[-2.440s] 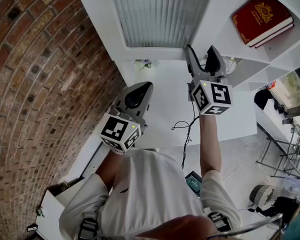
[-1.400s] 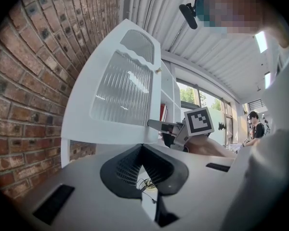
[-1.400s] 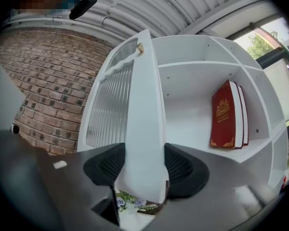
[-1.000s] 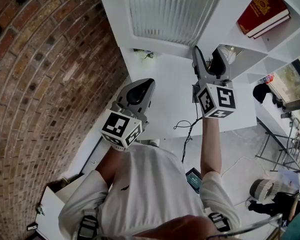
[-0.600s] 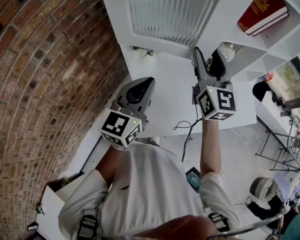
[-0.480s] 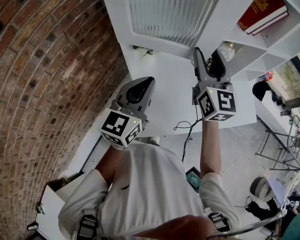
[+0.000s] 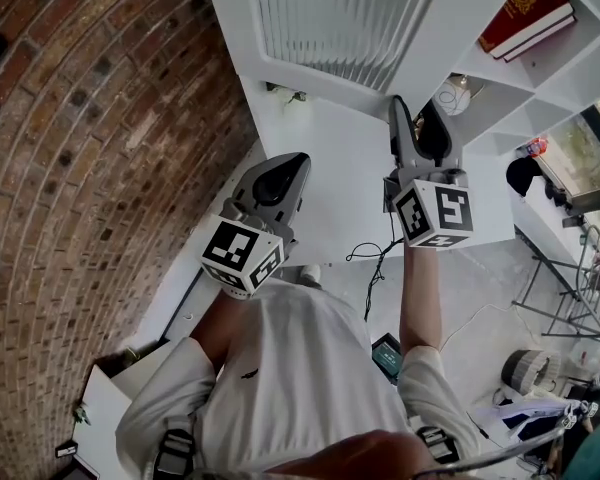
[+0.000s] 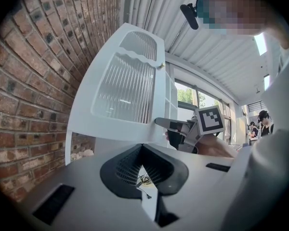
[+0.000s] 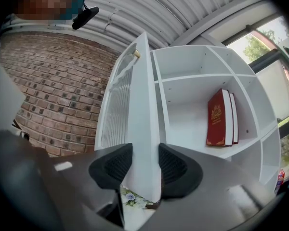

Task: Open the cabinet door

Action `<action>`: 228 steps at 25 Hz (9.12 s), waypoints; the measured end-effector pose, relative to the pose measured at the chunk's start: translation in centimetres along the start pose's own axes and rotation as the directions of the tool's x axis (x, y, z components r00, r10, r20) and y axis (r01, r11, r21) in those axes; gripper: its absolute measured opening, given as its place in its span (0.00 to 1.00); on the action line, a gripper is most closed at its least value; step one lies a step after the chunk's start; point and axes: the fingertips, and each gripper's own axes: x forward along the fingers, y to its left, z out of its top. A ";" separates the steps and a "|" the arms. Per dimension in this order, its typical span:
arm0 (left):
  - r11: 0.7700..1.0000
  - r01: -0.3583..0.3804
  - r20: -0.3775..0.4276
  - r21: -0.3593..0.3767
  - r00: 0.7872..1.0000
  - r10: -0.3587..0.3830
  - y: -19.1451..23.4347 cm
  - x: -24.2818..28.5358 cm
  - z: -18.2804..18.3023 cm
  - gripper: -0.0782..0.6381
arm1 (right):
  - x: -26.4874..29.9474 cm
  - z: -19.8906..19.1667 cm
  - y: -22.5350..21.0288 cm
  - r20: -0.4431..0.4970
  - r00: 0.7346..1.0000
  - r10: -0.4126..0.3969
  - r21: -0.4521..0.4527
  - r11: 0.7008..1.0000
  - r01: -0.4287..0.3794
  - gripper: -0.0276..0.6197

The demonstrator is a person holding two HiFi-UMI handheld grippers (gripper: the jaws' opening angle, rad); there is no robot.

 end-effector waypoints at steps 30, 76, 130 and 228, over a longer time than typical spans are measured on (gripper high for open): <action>1.000 0.014 0.008 -0.015 1.000 -0.014 -0.7 -3.2 -0.3 0.12 | -4.3 0.7 3.5 0.015 1.000 -0.022 -0.005 1.000 0.022 0.25; 0.999 0.028 -0.002 -0.032 1.000 -0.028 -1.7 -8.9 0.3 0.12 | -9.8 1.5 12.1 -0.001 0.999 0.045 -0.005 0.999 -0.045 0.18; 0.991 -0.133 0.022 -0.033 0.991 0.133 1.1 -21.1 0.0 0.12 | -10.8 0.7 26.1 0.025 0.957 0.288 -0.010 0.958 -0.287 0.18; 0.981 -0.196 0.062 -0.005 0.979 0.196 2.6 -23.7 0.9 0.12 | -17.2 -2.5 16.3 -0.073 0.994 0.081 -0.022 0.996 -0.082 0.14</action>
